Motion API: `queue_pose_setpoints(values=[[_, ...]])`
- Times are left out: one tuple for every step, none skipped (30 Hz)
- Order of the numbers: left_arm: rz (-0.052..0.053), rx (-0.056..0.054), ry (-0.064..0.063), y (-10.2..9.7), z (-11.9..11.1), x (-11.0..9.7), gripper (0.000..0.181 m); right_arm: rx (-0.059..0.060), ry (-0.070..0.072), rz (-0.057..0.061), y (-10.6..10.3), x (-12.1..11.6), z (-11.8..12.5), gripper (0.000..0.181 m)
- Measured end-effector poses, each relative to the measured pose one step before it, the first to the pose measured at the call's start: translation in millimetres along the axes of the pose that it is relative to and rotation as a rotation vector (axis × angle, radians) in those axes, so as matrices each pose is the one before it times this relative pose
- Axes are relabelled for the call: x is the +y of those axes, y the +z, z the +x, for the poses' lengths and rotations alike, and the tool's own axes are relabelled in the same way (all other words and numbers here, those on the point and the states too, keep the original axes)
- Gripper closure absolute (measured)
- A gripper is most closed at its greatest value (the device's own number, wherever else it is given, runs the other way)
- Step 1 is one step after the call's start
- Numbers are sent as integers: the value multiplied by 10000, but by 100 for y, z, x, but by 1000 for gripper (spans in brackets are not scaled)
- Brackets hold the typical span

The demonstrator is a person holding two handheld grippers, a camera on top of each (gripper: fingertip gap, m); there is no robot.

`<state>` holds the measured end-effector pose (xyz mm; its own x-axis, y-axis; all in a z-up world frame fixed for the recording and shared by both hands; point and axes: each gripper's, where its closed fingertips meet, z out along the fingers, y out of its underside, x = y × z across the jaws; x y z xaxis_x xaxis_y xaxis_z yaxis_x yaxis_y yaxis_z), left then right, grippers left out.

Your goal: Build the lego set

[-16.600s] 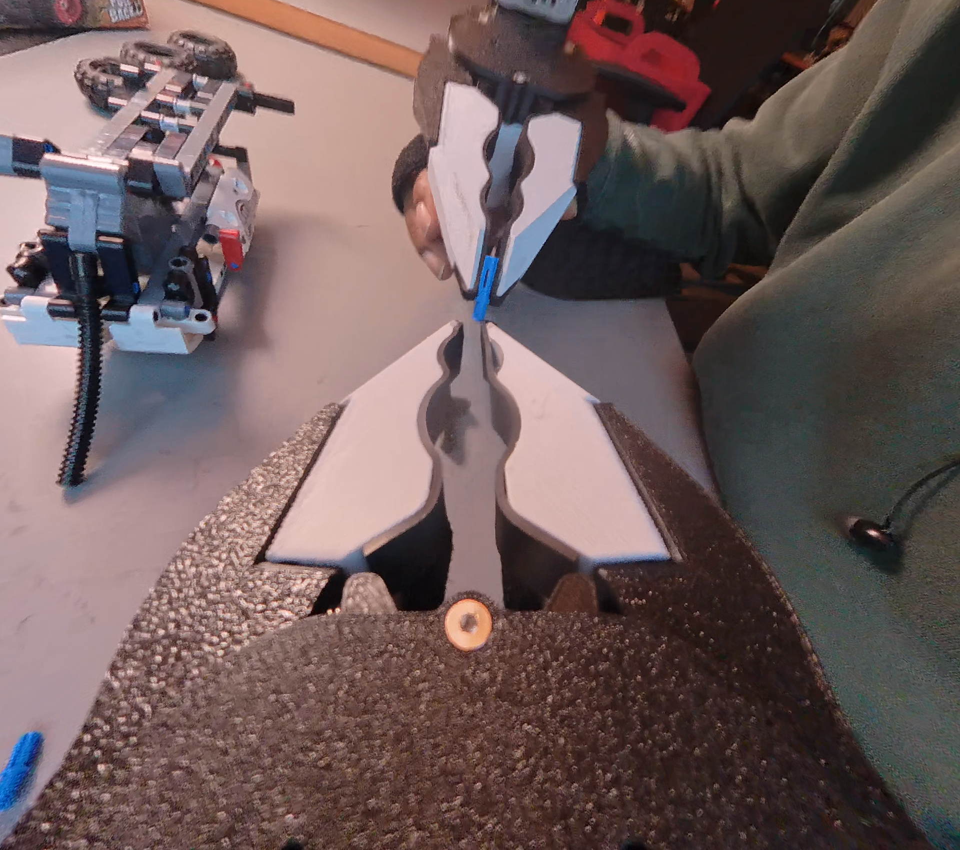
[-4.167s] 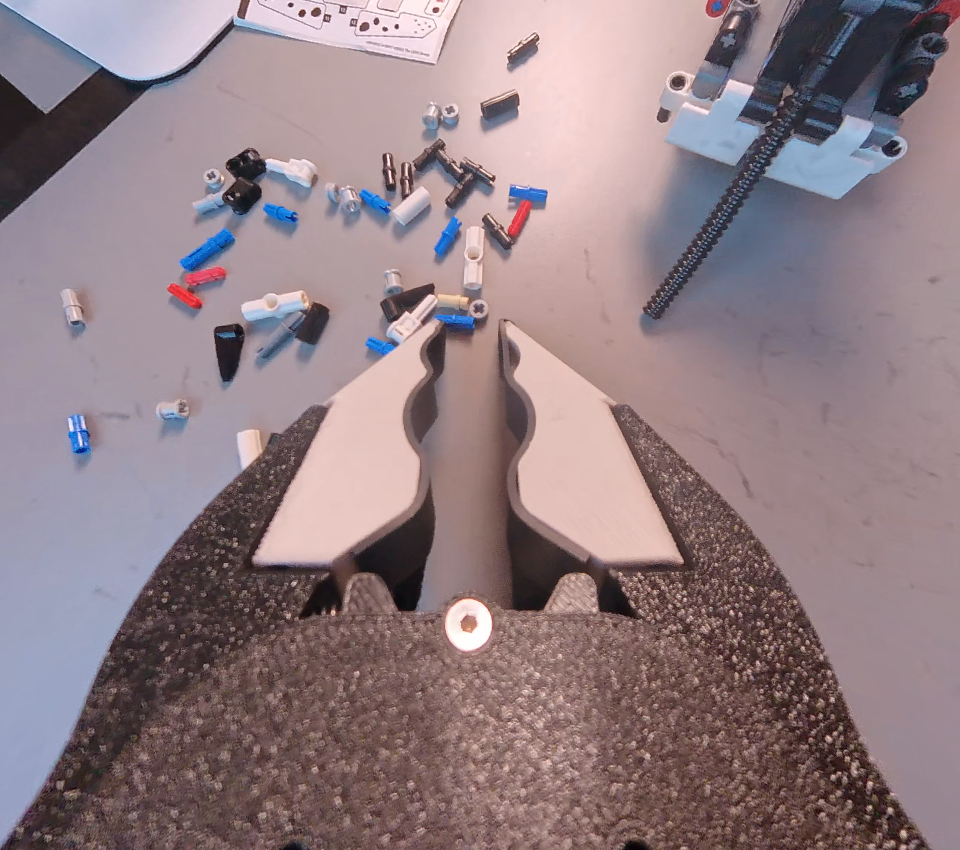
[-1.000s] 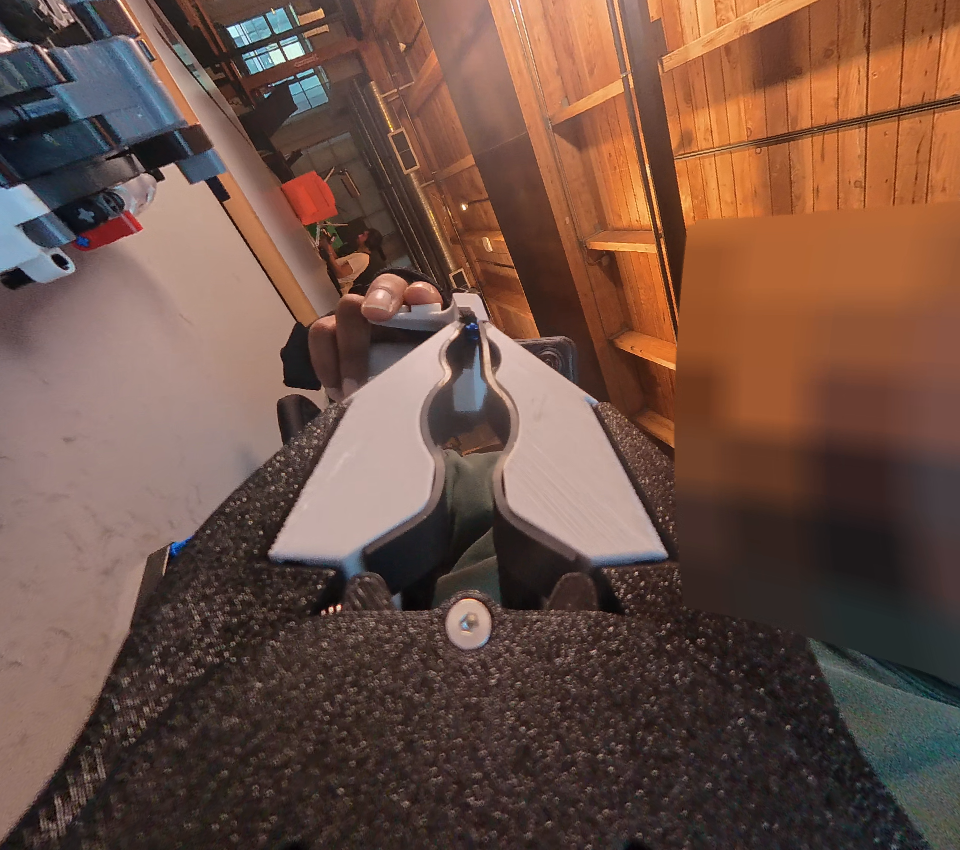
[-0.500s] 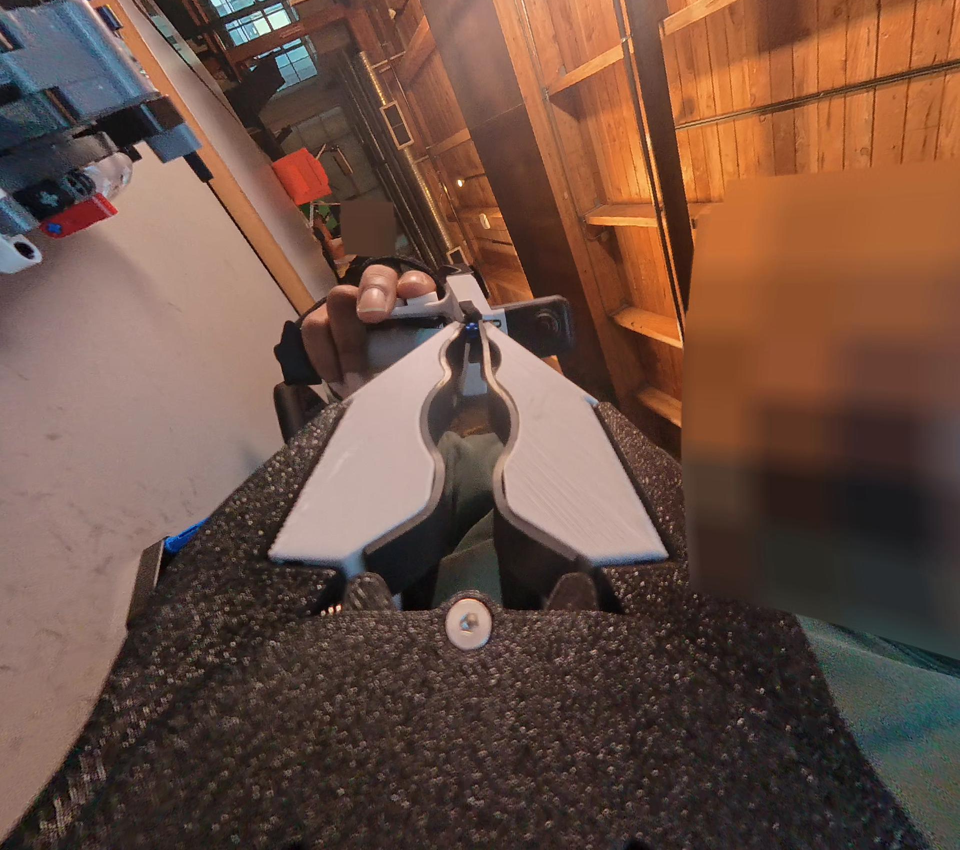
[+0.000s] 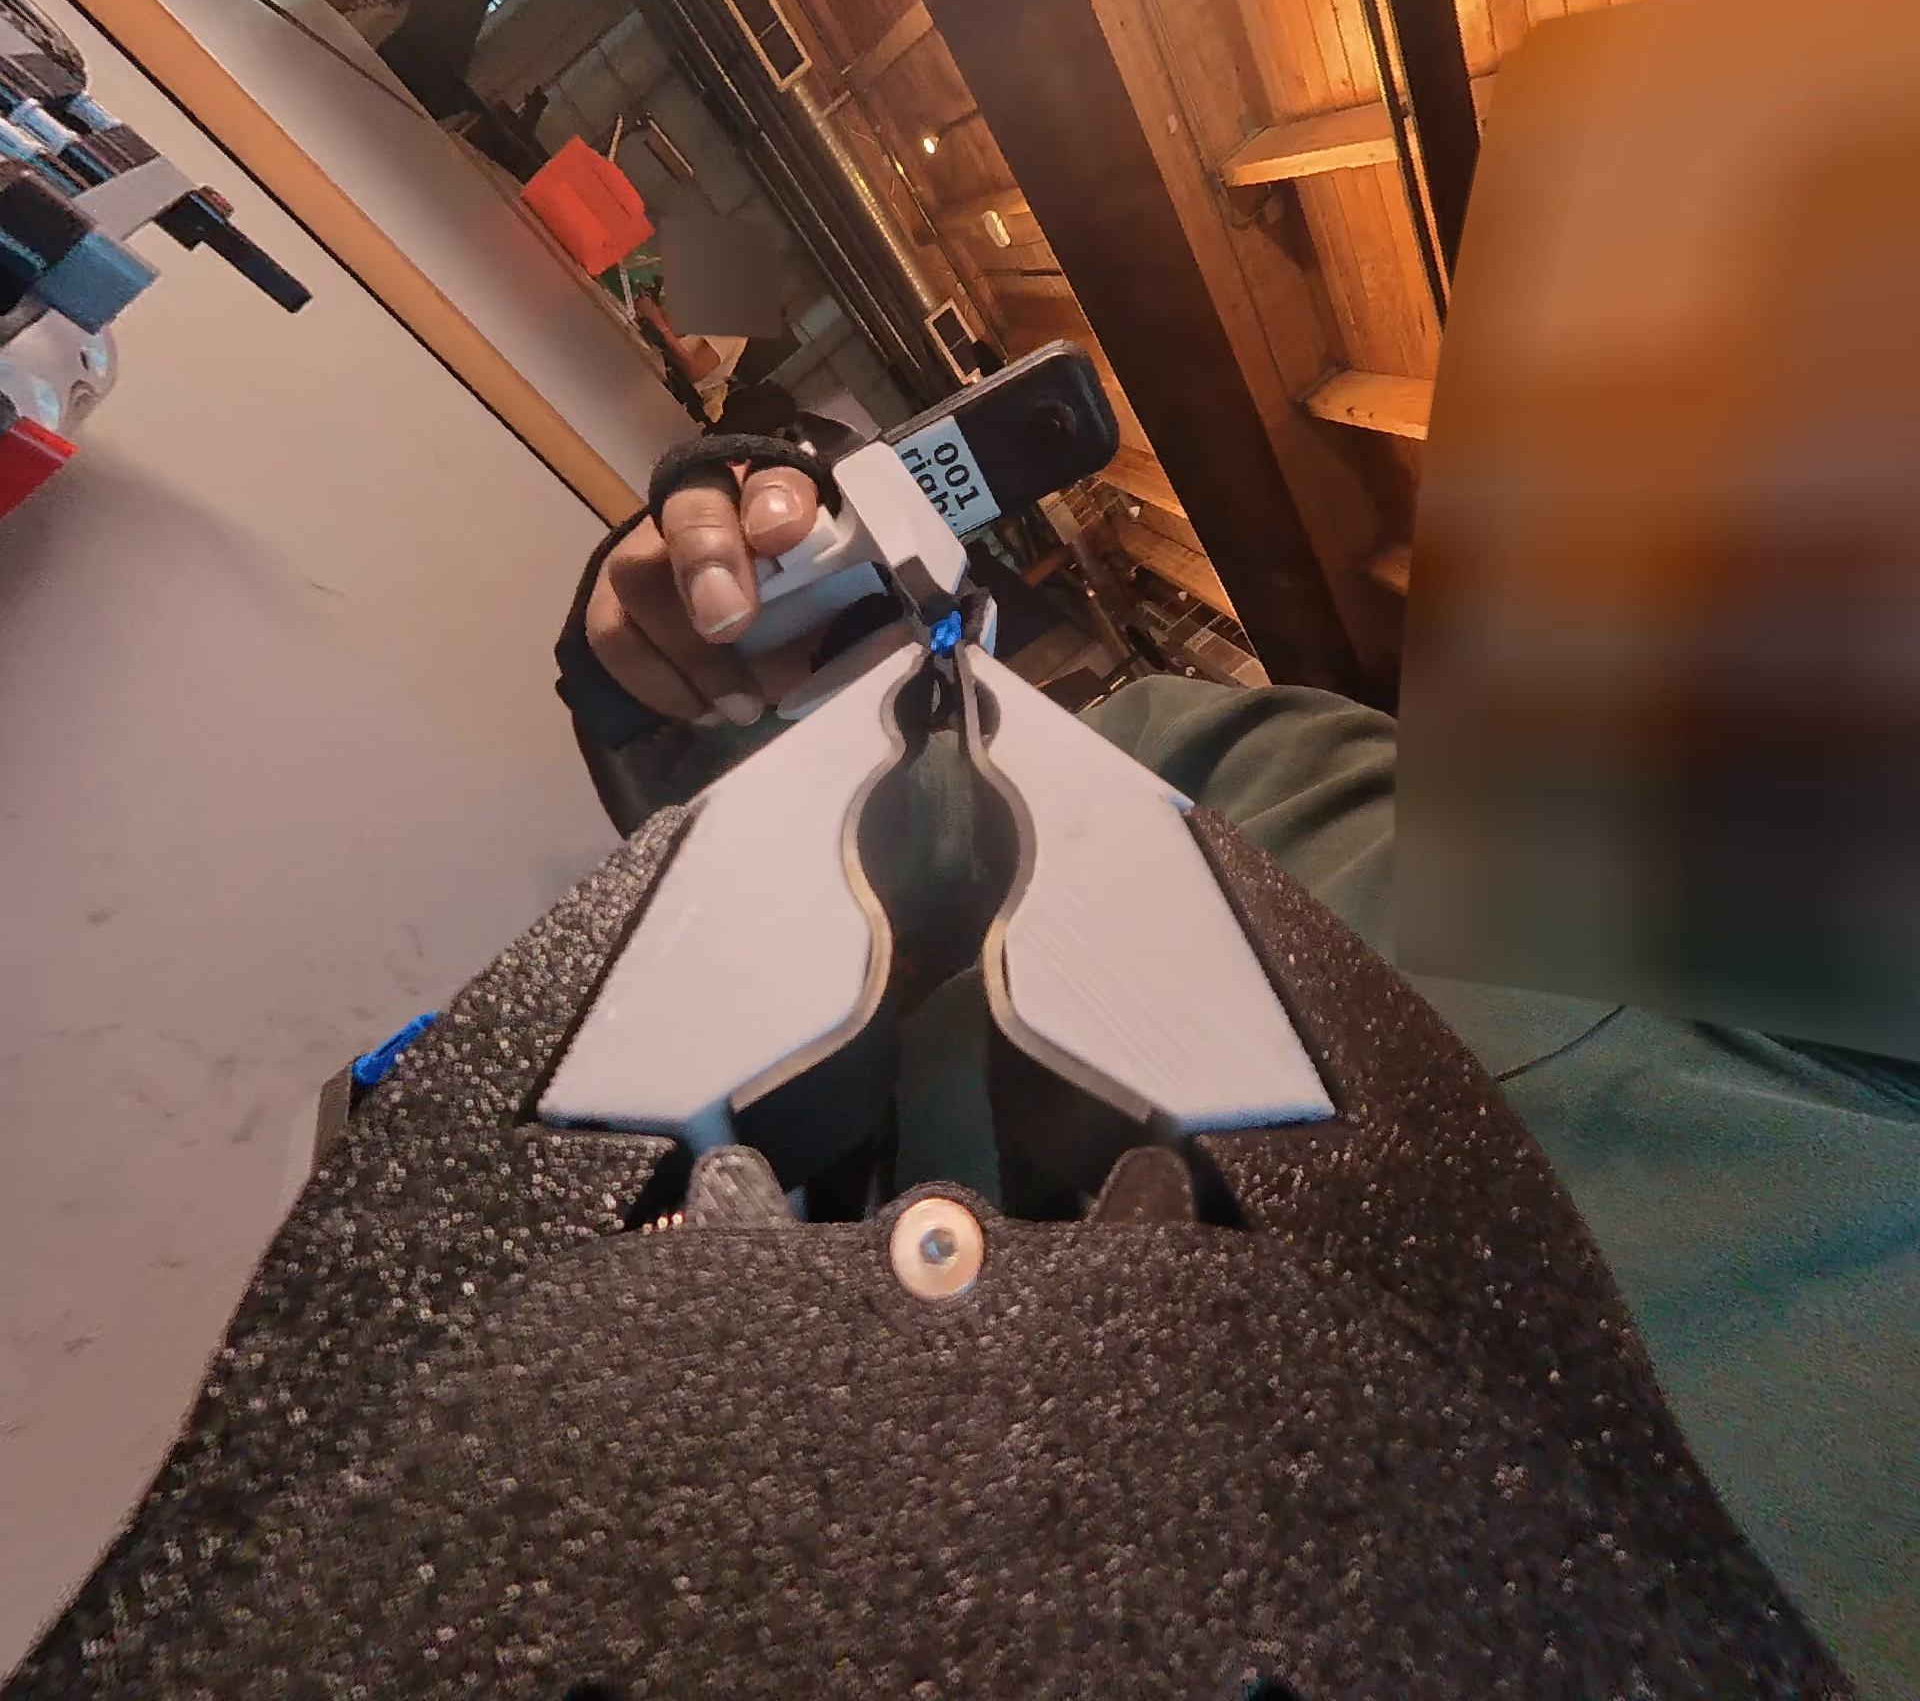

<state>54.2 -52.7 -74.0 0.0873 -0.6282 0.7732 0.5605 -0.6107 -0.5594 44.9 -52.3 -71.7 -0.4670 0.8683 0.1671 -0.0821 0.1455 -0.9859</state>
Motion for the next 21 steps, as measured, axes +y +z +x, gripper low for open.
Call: queue_pose_setpoints(values=[[116, 124, -137, -19, 25, -72, 178, 57, 6, 54, 34, -52, 35, 177], [101, 132, -162, -32, 3, -53, 178, 61, -56, 27, 34, -4, 24, 177], [98, 125, -162, -27, 3, -72, 178, 53, -54, 11, 17, 10, 22, 177], [86, 114, -133, -17, 34, -59, 178, 40, -18, 19, -5, -22, 35, 177], [52, 67, -83, -15, 8, -36, 178, 15, 3, 22, -11, -30, 27, 177], [21, 4, -24, 2, -37, -12, 178, 9, -7, 0, -13, 0, 21, 177], [-10, -19, 12, 9, -35, 26, 178, 13, -14, 2, -12, 17, 29, 177], [-4, 1, 14, 4, 6, 13, 178, -1, -3, 4, 2, 14, -2, 177], [5, 24, -3, 23, 43, 1, 178, -6, 3, -13, 8, 40, -5, 176], [-8, -5, -1, 4, -20, 15, 178, -13, -6, -18, 27, 63, -35, 176], [-31, -50, 13, 15, -85, 61, 178, 2, -6, 14, 5, -3, -9, 177], [-10, 1, -4, 6, -17, 30, 178, -9, 2, 13, 0, -10, -20, 177], [6, 22, -33, -6, 16, 5, 178, -6, 6, 6, -10, 3, -10, 176], [-7, 10, -7, -11, -12, 17, 178, -19, 15, -7, -5, 13, -14, 177], [-17, 11, -10, -1, -6, 26, 178, -24, 4, -10, -11, 15, -28, 177], [-29, 21, -19, 11, 8, 49, 178, -41, 15, -9, -24, 4, -53, 177], [-40, 16, -19, 14, 9, 65, 178, -56, 34, -7, -28, -3, -55, 177], [-43, -54, 20, 0, -57, 35, 178, -47, 56, -26, -25, 30, -27, 177], [-68, -156, 125, -30, -127, 31, 178, -30, 57, -64, -8, 97, 17, 177], [-112, -252, 226, -64, -199, 40, 177, -26, 50, -87, -2, 158, 23, 177], [-146, -348, 304, -95, -259, 34, 177, -10, 42, -101, 1, 206, 43, 177]])
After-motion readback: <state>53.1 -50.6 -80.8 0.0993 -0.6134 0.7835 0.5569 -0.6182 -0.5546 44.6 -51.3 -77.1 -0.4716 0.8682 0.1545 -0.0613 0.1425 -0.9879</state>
